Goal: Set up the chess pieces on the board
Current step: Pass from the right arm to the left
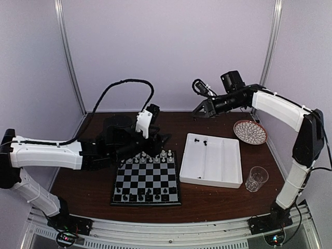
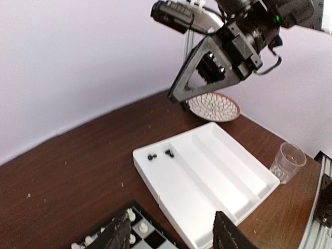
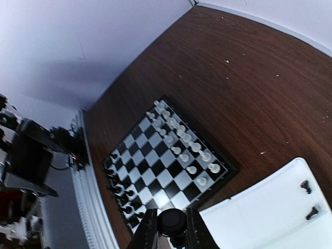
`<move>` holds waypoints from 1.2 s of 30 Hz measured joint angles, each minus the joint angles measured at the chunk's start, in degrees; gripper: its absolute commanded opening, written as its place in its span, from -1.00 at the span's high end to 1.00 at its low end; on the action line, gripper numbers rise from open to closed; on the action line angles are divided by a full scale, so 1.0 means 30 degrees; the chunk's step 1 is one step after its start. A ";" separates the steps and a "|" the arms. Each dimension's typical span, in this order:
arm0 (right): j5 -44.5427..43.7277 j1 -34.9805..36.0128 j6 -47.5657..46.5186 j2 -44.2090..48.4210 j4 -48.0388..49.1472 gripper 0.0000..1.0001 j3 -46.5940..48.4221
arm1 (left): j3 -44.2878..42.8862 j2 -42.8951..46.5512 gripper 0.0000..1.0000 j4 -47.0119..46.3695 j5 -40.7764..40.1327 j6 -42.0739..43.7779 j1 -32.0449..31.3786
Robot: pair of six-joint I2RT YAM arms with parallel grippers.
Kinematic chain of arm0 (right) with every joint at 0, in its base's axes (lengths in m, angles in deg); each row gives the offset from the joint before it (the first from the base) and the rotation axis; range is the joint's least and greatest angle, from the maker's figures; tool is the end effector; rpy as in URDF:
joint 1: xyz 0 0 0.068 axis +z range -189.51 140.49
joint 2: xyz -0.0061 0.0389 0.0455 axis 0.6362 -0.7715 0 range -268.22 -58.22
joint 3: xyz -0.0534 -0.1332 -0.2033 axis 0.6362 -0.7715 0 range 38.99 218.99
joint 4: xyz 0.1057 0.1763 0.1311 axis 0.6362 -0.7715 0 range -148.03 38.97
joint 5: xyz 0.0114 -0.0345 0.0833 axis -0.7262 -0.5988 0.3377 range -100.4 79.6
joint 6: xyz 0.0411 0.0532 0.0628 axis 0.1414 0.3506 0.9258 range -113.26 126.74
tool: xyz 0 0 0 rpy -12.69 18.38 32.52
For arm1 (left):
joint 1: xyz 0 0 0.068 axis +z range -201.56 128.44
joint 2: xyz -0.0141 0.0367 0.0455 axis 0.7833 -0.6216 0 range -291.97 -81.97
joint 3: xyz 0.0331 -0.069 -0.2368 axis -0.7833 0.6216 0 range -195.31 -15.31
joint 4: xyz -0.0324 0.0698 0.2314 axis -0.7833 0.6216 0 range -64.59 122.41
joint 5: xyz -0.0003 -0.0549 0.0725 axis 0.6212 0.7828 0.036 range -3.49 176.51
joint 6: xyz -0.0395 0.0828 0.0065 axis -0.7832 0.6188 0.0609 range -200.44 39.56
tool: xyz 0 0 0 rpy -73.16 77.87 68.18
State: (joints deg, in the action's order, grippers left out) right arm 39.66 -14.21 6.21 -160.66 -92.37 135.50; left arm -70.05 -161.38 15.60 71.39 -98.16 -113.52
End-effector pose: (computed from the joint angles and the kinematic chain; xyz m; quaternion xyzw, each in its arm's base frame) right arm 0.3245 0.2234 0.2901 -0.3389 0.7880 0.4557 0.2380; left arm 0.1859 -0.3034 0.2693 0.2215 0.7582 -0.3070 0.5309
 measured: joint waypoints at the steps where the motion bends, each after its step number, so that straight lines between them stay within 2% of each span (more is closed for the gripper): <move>1: 0.0750 -0.0138 0.1377 0.0262 0.1268 0.77 -0.0648 | -0.0007 -0.0452 -0.08 -0.1129 -0.0189 0.0503 0.0000; 7: 0.3854 -0.0415 0.9413 0.0590 0.8765 0.77 -0.5282 | -0.1173 -0.4211 0.02 -0.6033 -0.0685 0.1829 0.0007; 13: 0.4816 -0.0525 1.5424 0.0984 1.4965 0.75 -0.6965 | -0.2353 -0.6980 0.04 -1.0054 -0.1056 0.1843 0.0007; 16: 0.4838 -0.0561 1.7420 0.1596 1.7143 0.74 -0.7657 | -0.2820 -0.8065 0.07 -1.2342 -0.1005 0.2040 0.0007; 22: 0.4823 -0.0576 1.9686 0.2251 1.9620 0.72 -0.8087 | -0.3993 -0.9479 0.19 -1.4076 -0.1020 0.2616 0.0015; 28: 0.4816 -0.0576 2.0575 0.2353 2.0444 0.71 -0.8306 | -0.4809 -0.9704 0.30 -1.4586 -0.1282 0.3038 0.0007; 36: 0.4794 -0.0568 2.1238 0.2514 2.1136 0.70 -0.8553 | -0.5778 -1.0236 0.22 -1.4506 -0.2033 0.3177 0.0007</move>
State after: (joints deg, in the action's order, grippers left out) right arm 54.04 -15.91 69.92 -153.12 -28.97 109.84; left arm -87.38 -192.09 -27.91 65.29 -88.63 -113.50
